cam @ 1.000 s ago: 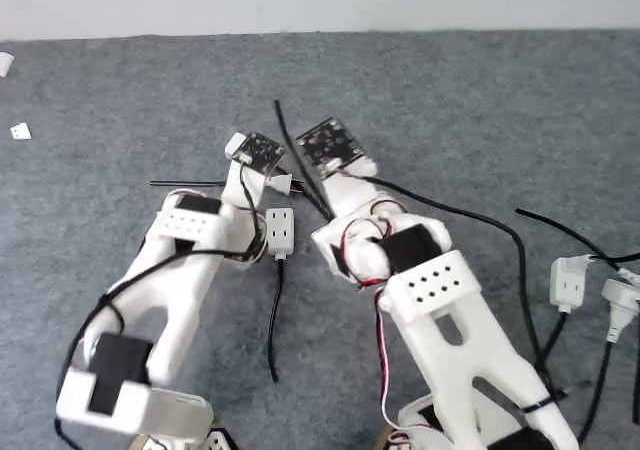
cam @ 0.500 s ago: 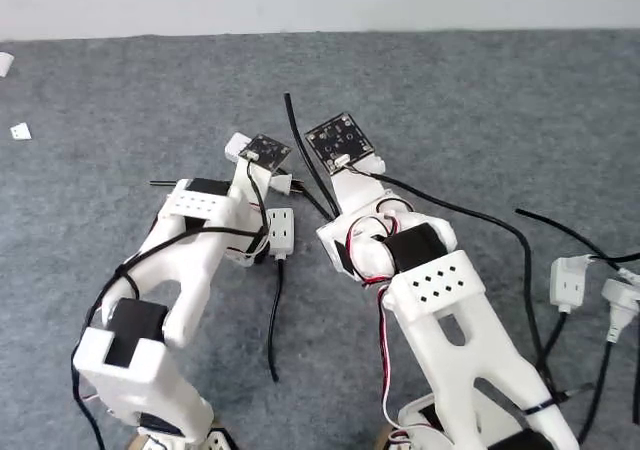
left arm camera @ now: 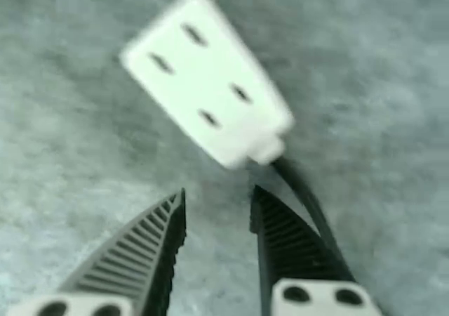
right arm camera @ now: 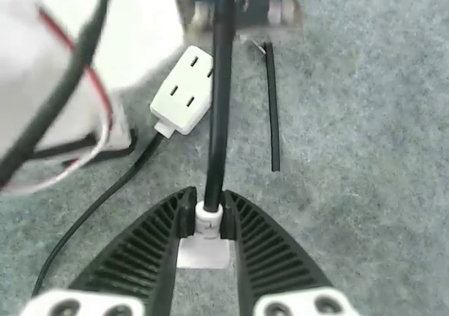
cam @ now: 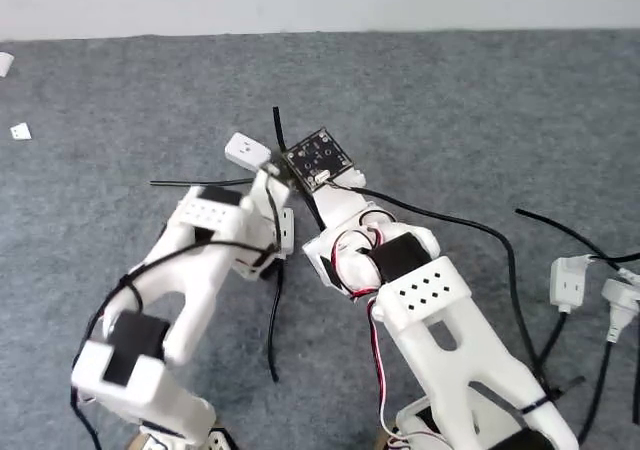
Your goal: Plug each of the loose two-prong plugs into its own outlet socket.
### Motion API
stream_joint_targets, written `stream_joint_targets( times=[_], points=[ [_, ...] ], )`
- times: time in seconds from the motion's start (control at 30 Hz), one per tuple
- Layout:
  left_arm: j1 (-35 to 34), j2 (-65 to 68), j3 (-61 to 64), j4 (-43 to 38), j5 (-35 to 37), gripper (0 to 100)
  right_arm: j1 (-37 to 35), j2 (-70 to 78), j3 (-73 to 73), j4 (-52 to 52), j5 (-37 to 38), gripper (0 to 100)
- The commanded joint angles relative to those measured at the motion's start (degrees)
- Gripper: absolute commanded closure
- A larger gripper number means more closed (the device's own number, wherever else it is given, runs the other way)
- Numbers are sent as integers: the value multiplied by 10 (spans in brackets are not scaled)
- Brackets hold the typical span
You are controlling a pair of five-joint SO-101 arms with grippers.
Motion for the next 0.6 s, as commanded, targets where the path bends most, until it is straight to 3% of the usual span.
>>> stream_joint_targets(
  times=[0.0,0.17,0.4,0.57],
  points=[
    [14,-92,62,-44,-32,855,-4,-1,-7,-14,-5,988],
    [33,-173,135,-61,-48,855,-7,-3,-7,-11,-5,988],
    [30,-180,153,-60,-91,856,-4,-5,-7,-13,-5,988],
    [-37,-183,145,-91,-23,858,1,0,-7,-44,-66,988]
  ],
)
